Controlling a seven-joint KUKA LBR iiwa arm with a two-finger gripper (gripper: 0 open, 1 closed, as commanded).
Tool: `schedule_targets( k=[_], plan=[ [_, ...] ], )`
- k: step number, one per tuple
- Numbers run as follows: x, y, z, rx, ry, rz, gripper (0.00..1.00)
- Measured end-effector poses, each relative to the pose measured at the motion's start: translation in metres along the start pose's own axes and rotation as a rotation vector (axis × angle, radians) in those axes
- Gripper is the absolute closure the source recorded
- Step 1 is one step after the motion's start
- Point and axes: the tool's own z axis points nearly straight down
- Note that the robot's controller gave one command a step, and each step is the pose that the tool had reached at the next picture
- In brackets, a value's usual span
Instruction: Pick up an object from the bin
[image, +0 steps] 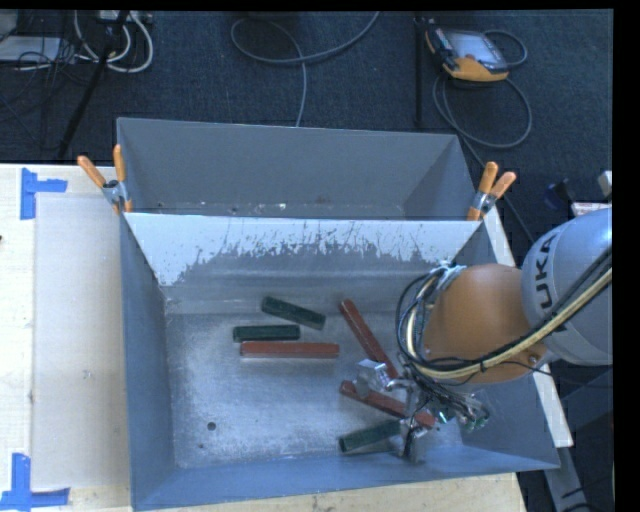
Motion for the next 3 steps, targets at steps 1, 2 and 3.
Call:
schedule_targets(
  k=[1,2,3],
  plan=[
    [0.0000,0.0000,0.0000,0.000,0.000,-0.001,0.00],
    [0.0000,0.0001,0.0000,0.000,0.000,-0.002,0.00],
    [0.0004,-0.0012,0.0032,0.001,-0.006,-0.160,0.00]
  ],
)
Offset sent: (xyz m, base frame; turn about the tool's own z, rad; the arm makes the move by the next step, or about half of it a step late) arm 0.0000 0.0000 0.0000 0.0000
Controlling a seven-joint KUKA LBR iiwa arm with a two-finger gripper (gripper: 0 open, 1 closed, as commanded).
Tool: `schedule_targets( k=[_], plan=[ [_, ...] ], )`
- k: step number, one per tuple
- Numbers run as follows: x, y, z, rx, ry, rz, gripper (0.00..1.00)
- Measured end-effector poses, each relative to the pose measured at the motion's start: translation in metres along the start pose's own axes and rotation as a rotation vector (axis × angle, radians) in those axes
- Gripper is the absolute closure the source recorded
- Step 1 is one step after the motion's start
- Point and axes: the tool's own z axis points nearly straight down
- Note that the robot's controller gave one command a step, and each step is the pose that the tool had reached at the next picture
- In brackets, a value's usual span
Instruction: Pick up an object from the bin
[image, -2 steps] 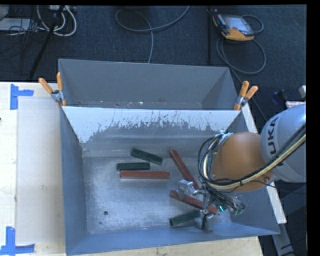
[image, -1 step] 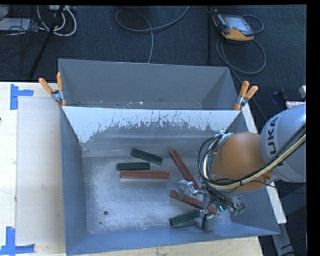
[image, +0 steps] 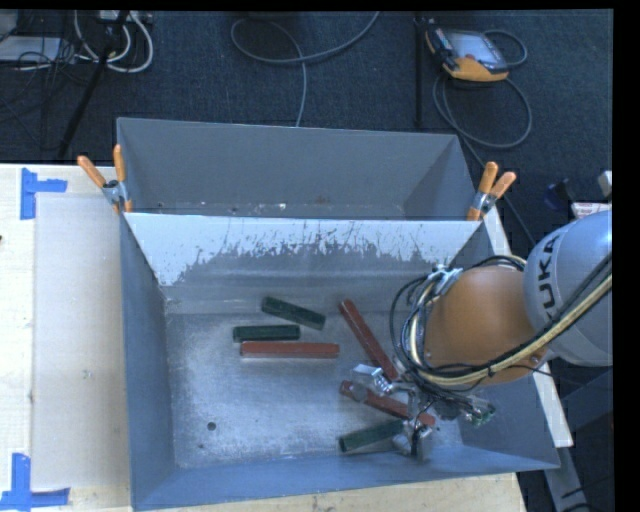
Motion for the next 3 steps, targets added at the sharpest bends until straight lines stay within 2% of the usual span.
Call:
schedule_targets(
  k=[1,2,3],
  plan=[
    [-0.002,0.007,0.001,-0.002,0.002,-0.139,0.00],
    [0.000,0.008,0.002,-0.006,0.010,-0.138,1.00],
    [0.000,0.001,-0.111,-0.008,0.016,-0.158,1.00]
  ],
)
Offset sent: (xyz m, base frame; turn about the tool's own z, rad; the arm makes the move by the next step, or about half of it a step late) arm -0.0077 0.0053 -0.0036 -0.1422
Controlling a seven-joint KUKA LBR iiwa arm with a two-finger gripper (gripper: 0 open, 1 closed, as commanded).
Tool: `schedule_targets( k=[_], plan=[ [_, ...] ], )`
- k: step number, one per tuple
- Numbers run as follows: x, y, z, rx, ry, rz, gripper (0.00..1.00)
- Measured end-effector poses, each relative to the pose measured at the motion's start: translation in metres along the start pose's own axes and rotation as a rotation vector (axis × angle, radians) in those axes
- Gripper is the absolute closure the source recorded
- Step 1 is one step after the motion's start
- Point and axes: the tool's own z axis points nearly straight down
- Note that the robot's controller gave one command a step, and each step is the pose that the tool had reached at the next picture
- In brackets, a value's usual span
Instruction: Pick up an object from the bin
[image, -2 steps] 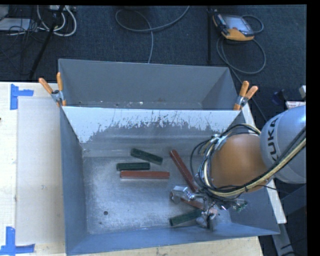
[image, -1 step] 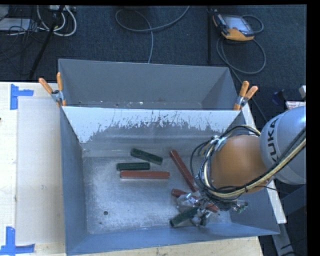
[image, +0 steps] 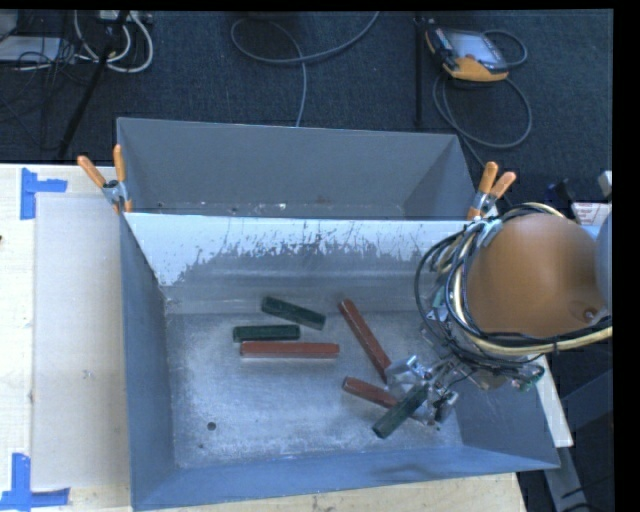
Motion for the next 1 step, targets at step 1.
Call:
schedule_targets(
  k=[1],
  plan=[
    [0.0037,-0.0088,-0.1691,-0.002,0.000,-0.484,1.00]
  ],
)
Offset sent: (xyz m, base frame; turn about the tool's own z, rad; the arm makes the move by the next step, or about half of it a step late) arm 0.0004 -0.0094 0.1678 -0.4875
